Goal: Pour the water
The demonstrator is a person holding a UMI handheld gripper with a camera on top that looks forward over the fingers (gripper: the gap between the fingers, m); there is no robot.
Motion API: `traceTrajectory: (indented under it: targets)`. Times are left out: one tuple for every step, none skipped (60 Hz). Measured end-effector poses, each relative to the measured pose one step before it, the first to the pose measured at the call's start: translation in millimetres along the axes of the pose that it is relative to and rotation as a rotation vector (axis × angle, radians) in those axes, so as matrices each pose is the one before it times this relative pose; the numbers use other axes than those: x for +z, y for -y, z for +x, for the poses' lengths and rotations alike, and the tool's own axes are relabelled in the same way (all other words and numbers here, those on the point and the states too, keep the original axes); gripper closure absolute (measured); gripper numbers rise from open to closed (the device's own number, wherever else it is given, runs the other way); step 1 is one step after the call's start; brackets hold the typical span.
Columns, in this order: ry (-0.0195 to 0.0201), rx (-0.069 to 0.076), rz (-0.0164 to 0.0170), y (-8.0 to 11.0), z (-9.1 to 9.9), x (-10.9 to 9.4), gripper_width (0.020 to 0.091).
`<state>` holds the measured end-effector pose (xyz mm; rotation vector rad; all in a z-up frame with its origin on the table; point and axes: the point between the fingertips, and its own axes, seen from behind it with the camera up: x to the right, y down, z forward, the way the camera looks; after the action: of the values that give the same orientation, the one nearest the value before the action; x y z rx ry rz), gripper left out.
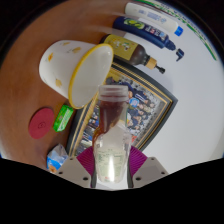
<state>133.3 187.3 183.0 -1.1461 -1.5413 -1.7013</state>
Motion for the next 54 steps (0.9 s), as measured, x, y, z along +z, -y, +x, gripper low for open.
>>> traceTrajectory:
  targets:
    - [0.00221,0.0184,0.00381,0.35,0.63,-0.38,0.0691]
    - [0.00217,0.0222,0.00427,0.08,0.88,-0.39,0.0689]
    - [-0.00255,0.0252,-0.00132,-0.22,0.68,-1.06,0.069]
    - [0.01379,0.0271,0.0087,-1.01,1.49,0.59,0.069]
    - [0.00433,0.0302,0.00115,-0.61,1.57,-0.69,0.069]
    - [0.00438,0.034,0.0031,-0.3,1.1,-0.55,0.0687]
    - [0.00581,0.0379,0.00318,-0.5,0.8,-0.65,0.069]
    - [0.0087,0.0411,0.00131,-0.8,0.53,-0.71,0.069]
    - [0.00988,0.0449,-0.00139,-1.37,0.59,-1.01,0.0688]
    - [0.00545,0.047,-0.00419,-1.0,0.05,-2.38,0.0688]
    - [-0.00375,0.051,-0.00428,-0.34,-0.48,-1.62,0.0689]
    - [0.01286,0.0491,0.00302,-0.33,0.68,-1.13,0.0689]
    - [0.03041,0.0469,0.0075,-1.05,3.2,-0.62,0.0689]
    - [0.00858,0.0487,-0.00084,-1.03,1.16,-1.62,0.0691]
    - [0.00634,0.0481,-0.00101,-0.85,1.48,-1.79,0.069]
    - [0.00641,0.0474,0.00151,-0.21,1.51,-1.6,0.069]
    - [0.0094,0.0458,0.00362,0.31,0.41,-1.73,0.0691]
    - [0.01037,0.0453,0.00303,0.3,0.5,-1.66,0.0691]
    - [-0.02064,0.0491,-0.00353,-0.29,-2.9,-4.4,0.069]
    - [0.02922,0.0438,0.00343,0.57,2.36,1.24,0.0689]
    - [0.01565,0.0482,0.00754,-0.72,1.77,-0.36,0.0689]
    - [0.01322,0.0493,0.0033,-0.08,-1.08,-1.64,0.0688]
    - [0.01437,0.0502,0.0021,-0.09,-1.82,-1.27,0.0687]
    - [0.01161,0.0518,-0.00127,-0.97,-1.33,-1.08,0.0688]
    - [0.00952,0.0535,-0.0028,-1.52,-0.9,-1.11,0.0687]
    - [0.00998,0.0544,-0.0033,-1.41,-1.57,-0.92,0.0686]
    - [0.01091,0.0522,-0.00348,-1.59,-3.67,-1.21,0.0686]
    - [0.02004,0.0528,-0.00356,-2.22,-3.82,-0.31,0.0686]
    - [0.02913,0.0516,0.00068,-3.28,-1.39,2.42,0.0687]
    - [0.01553,0.0524,-0.00713,-3.09,-3.21,0.32,0.0689]
    - [0.0136,0.0511,-0.00496,-2.99,-2.84,0.26,0.0689]
    - [0.01534,0.0492,-0.00312,-2.88,-3.26,0.42,0.0687]
    - [0.02011,0.046,-0.0016,-2.68,-4.28,0.6,0.0688]
    - [0.02306,0.0436,-0.00054,-2.65,-4.95,0.88,0.0689]
    - [0.01729,0.0394,0.00405,-3.6,-6.05,3.02,0.0687]
    - [0.01735,0.038,0.00097,-2.42,-3.85,3.06,0.0687]
    - [0.01654,0.0316,0.00911,-4.22,-0.13,4.11,0.0688]
    - [0.02899,0.0244,-0.00049,-2.51,1.6,6.48,0.0688]
    - [0.01134,0.0236,-0.00126,-3.88,-0.49,2.9,0.0689]
    - [0.01706,0.0216,-0.00225,-4.02,0.02,2.92,0.0688]
    - [0.01182,0.0209,-0.00258,-4.76,-0.5,2.63,0.0686]
    - [0.01027,0.019,-0.00119,-4.29,-0.94,2.73,0.0684]
    - [-0.0365,0.0235,0.00406,-4.42,-9.21,-1.78,0.0685]
    - [0.0266,0.0131,0.00623,-3.64,3.76,4.21,0.0685]
    - [0.00703,0.0145,0.00418,-3.63,1.0,2.5,0.0685]
    - [0.005,0.0144,0.0011,-3.78,0.28,2.1,0.0685]
    - [-0.01675,0.014,-0.00201,-3.84,-4.67,-0.15,0.0684]
    - [0.00364,0.0099,-0.00174,-4.09,0.22,2.13,0.0685]
    - [-0.00025,0.0093,-0.00228,-4.19,0.91,2.04,0.0683]
    - [-0.00095,0.0109,-0.00215,-4.28,0.88,2.15,0.068]
    - [-0.0004,0.0107,-0.00261,-4.49,0.95,1.9,0.0681]
    - [-0.00215,0.0093,-0.00335,-4.55,1.26,1.94,0.0681]
    - [-0.00238,0.0086,-0.00358,-4.57,1.22,1.78,0.068]
    - [-0.00094,0.0079,-0.00389,-4.53,0.93,1.79,0.0679]
